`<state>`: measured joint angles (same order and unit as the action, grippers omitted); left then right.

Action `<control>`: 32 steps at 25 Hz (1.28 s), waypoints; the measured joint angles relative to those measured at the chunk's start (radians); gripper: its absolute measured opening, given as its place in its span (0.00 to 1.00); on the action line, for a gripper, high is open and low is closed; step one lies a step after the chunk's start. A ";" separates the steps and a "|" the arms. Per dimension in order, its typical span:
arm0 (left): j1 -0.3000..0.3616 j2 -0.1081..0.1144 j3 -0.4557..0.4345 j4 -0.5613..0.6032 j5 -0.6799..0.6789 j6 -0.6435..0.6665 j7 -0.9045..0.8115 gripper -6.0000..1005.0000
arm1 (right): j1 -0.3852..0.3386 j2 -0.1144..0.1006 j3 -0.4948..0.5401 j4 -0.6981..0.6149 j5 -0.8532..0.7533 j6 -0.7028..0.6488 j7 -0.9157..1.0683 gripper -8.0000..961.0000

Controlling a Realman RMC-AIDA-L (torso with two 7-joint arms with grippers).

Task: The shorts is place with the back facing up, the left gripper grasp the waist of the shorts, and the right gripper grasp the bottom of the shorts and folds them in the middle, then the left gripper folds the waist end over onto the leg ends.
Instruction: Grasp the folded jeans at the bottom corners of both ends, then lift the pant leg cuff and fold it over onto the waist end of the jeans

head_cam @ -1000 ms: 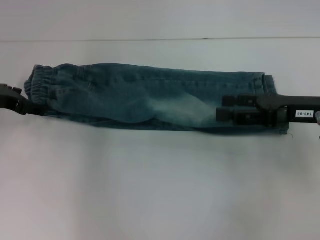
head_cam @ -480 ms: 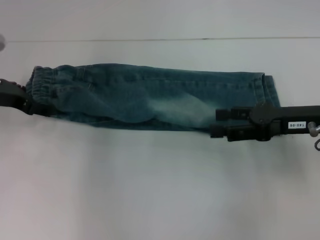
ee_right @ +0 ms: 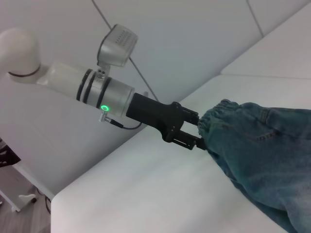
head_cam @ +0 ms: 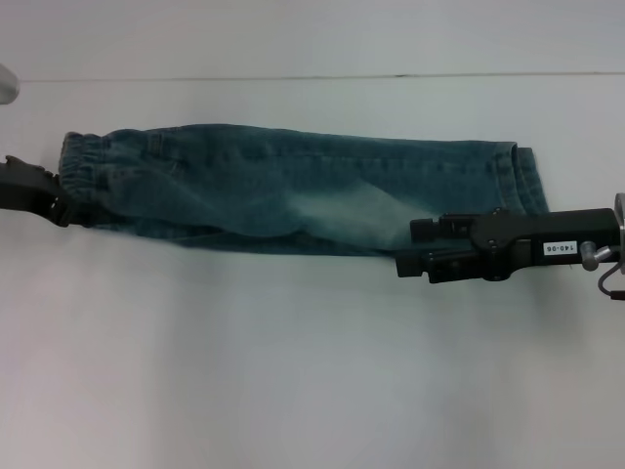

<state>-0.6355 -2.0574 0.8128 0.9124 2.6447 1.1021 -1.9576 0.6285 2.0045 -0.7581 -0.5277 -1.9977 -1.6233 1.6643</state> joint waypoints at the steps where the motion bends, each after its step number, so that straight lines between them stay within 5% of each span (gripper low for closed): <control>1: 0.001 0.000 -0.001 0.001 -0.002 -0.001 0.000 0.83 | 0.000 0.000 -0.001 0.000 0.000 0.004 0.000 0.94; 5: 0.003 -0.001 -0.001 0.001 -0.006 -0.002 0.001 0.67 | 0.000 0.001 -0.002 0.003 0.000 0.018 0.000 0.94; 8: 0.003 -0.002 -0.001 0.002 -0.007 -0.002 0.005 0.43 | 0.000 0.001 -0.002 0.007 0.000 0.029 0.000 0.94; 14: 0.005 -0.004 0.000 0.001 -0.007 0.001 0.019 0.23 | 0.000 0.001 -0.013 0.008 -0.001 0.044 0.000 0.94; 23: 0.012 -0.010 -0.001 0.022 -0.008 0.043 0.036 0.11 | 0.001 0.007 -0.015 0.007 -0.001 0.053 0.000 0.94; 32: 0.013 -0.044 -0.009 0.274 -0.009 0.295 -0.016 0.10 | -0.006 0.033 -0.009 0.000 0.004 0.107 -0.006 0.93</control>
<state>-0.6225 -2.1016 0.8034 1.1860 2.6362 1.3971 -1.9735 0.6230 2.0378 -0.7673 -0.5281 -1.9934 -1.5159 1.6580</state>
